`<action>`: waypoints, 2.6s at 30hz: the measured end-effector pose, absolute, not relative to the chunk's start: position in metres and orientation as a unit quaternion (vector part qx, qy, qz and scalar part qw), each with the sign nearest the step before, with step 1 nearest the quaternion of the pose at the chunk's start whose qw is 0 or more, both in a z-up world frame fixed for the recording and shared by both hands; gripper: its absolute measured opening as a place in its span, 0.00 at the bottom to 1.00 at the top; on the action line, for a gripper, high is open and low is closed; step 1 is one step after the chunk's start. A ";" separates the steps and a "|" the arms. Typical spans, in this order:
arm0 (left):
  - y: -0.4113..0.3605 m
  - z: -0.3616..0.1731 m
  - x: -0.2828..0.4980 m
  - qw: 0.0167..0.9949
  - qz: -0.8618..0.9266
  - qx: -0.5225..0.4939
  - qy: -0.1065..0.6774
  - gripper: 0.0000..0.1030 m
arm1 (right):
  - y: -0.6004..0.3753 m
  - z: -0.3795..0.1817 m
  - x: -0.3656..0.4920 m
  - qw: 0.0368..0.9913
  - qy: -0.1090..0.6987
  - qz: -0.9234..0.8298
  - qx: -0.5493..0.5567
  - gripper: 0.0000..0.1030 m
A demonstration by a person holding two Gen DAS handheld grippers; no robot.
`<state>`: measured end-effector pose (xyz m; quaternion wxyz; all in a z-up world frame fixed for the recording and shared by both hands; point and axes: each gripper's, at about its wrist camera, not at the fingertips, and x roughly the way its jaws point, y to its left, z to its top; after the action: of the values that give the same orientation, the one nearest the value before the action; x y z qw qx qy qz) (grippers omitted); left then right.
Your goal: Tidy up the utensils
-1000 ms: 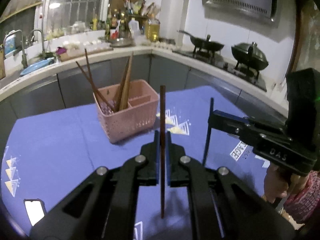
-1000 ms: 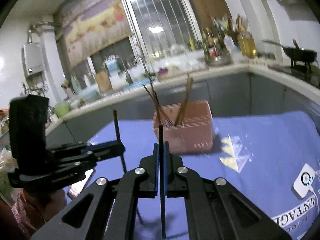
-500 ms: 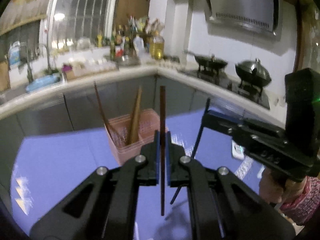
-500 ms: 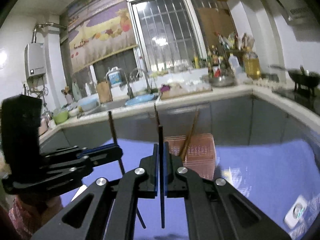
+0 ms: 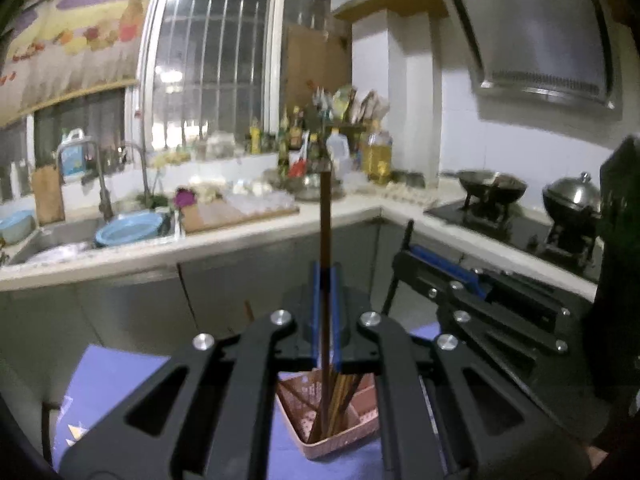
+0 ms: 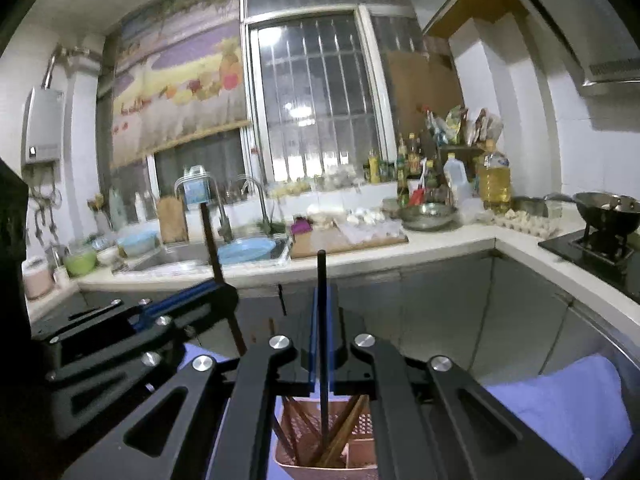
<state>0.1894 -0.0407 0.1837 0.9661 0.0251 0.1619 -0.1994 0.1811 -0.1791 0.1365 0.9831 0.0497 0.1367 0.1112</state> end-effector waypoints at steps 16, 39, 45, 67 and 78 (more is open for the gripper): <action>-0.018 0.115 0.203 0.959 -0.157 -0.004 0.234 0.33 | -0.196 0.072 0.188 0.947 0.236 0.158 0.147 0.30; -0.006 0.045 0.017 0.957 -0.067 0.061 0.276 0.71 | -0.237 -0.015 -0.029 0.919 0.271 0.078 0.275 0.52; -0.008 0.056 0.008 0.962 -0.053 0.067 0.260 0.85 | -0.239 -0.006 -0.043 0.922 0.252 0.088 0.279 0.58; -0.002 0.058 0.000 0.967 -0.024 0.062 0.244 0.94 | -0.211 0.002 -0.049 0.938 0.239 0.102 0.230 0.63; 0.000 0.053 0.004 0.961 -0.008 0.058 0.271 0.94 | -0.213 0.000 -0.049 0.936 0.241 0.101 0.236 0.64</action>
<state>0.0045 -0.0003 0.0528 0.9607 0.0582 0.2713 -0.0080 -0.0486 -0.2133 -0.0003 0.9359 0.2363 0.2413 0.1005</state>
